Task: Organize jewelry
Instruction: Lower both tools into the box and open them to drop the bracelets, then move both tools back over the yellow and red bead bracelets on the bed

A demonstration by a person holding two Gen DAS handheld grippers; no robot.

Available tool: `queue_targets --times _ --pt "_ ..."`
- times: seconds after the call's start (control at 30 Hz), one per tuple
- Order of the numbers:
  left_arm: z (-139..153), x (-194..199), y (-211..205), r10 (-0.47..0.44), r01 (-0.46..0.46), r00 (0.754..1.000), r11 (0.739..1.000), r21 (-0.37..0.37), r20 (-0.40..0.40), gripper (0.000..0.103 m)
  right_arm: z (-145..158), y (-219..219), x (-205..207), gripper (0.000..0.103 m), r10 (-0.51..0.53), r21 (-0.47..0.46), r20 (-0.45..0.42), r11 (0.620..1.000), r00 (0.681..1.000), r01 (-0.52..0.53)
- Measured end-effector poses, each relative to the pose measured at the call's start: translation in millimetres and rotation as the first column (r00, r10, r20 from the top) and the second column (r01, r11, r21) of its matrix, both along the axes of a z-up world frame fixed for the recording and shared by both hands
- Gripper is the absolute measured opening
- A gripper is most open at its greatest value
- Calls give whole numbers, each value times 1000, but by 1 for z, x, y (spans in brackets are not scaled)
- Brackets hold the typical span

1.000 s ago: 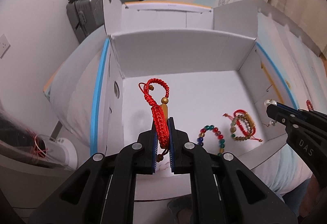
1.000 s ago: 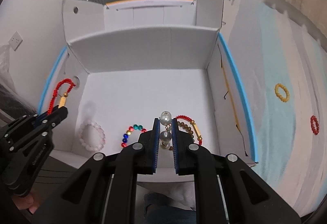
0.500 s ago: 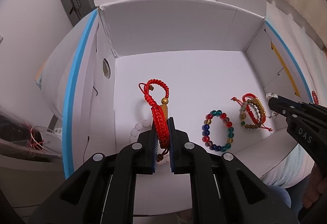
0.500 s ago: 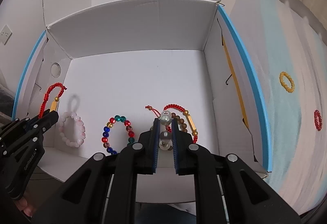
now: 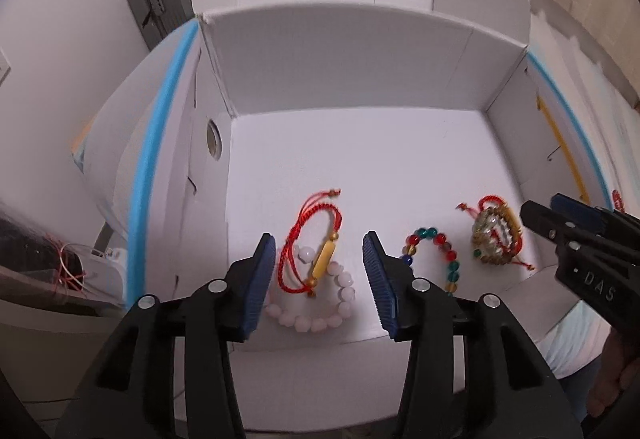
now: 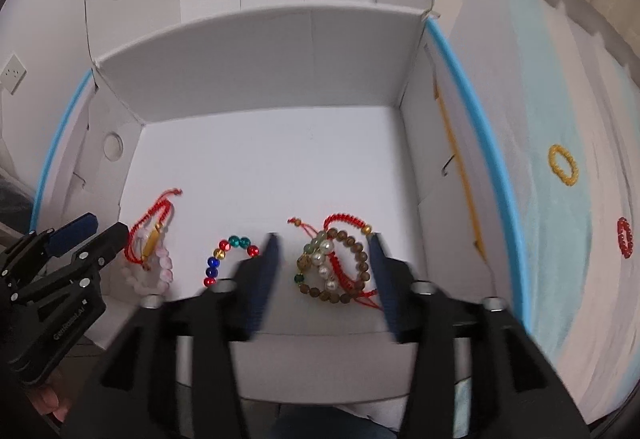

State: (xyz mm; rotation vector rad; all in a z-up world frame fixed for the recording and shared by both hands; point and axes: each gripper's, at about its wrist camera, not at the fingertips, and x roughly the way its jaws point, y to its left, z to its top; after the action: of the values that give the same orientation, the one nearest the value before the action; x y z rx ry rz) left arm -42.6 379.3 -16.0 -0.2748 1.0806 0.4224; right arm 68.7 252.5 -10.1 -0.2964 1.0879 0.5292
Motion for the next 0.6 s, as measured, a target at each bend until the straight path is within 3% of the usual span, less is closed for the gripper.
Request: queue_targets --times 0.07,0.13,0.27,0.43,0.6 --pt "6 -1 -3 -4 4 1000 1000 10 10 53 10 -5 -2 66 1 25 23 1000 1000 -2" --pt "14 -3 -7 -4 3 1000 999 45 29 68 19 -10 -3 75 -3 39 49 999 999 2" --pt "30 -3 -13 -9 5 998 997 74 59 79 34 -22 -3 91 -29 65 84 998 996 23" --pt "43 2 -22 -21 13 996 995 96 81 91 49 -40 -1 95 -49 99 98 994 994 39" --pt "53 7 -36 -23 13 996 994 112 88 96 65 -54 -2 95 -57 114 138 993 989 42"
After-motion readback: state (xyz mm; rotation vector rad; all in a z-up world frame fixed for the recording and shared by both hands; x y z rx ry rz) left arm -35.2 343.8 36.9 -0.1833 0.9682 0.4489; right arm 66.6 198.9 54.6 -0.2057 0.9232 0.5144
